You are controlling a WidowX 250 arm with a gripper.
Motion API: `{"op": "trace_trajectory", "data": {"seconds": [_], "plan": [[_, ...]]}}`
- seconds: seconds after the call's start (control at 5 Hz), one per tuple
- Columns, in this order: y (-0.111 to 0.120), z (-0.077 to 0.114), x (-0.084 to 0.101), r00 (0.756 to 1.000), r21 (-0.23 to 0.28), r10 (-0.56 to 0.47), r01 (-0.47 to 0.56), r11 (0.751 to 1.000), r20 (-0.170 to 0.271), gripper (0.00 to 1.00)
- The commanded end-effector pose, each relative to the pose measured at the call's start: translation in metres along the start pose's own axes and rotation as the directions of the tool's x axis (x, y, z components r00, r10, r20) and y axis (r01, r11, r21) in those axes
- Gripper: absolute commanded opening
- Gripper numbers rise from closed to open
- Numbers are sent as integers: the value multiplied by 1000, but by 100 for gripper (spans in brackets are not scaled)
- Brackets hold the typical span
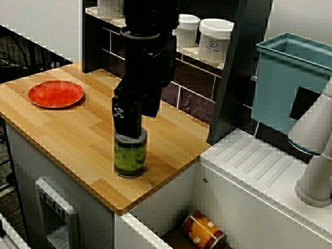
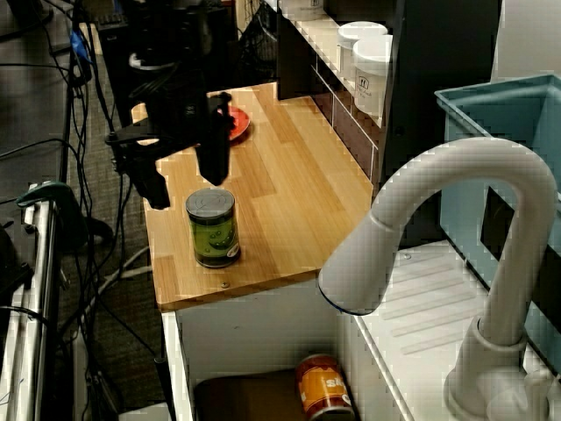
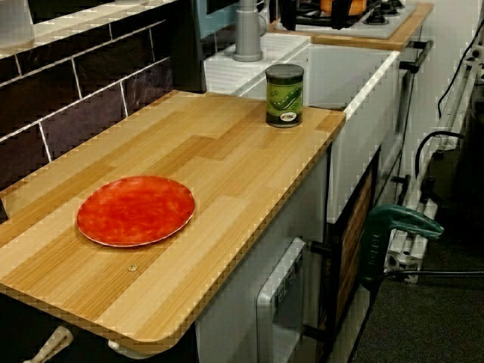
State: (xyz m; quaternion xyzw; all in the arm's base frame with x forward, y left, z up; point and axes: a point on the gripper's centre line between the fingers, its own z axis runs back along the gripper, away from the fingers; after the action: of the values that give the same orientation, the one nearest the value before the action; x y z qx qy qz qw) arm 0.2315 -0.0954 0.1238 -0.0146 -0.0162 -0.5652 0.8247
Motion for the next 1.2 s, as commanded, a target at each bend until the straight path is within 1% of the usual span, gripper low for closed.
{"op": "trace_trajectory", "data": {"seconds": [0.0,0.4,0.6,1.0], "plan": [[14,-9,1,999,-27,-18,19,999,28,100],[12,-39,8,1000,-53,-11,10,999,-14,100],[13,-43,9,1000,-62,-4,3,998,-19,100],[13,-50,0,1000,-79,-23,22,997,-8,100]]}}
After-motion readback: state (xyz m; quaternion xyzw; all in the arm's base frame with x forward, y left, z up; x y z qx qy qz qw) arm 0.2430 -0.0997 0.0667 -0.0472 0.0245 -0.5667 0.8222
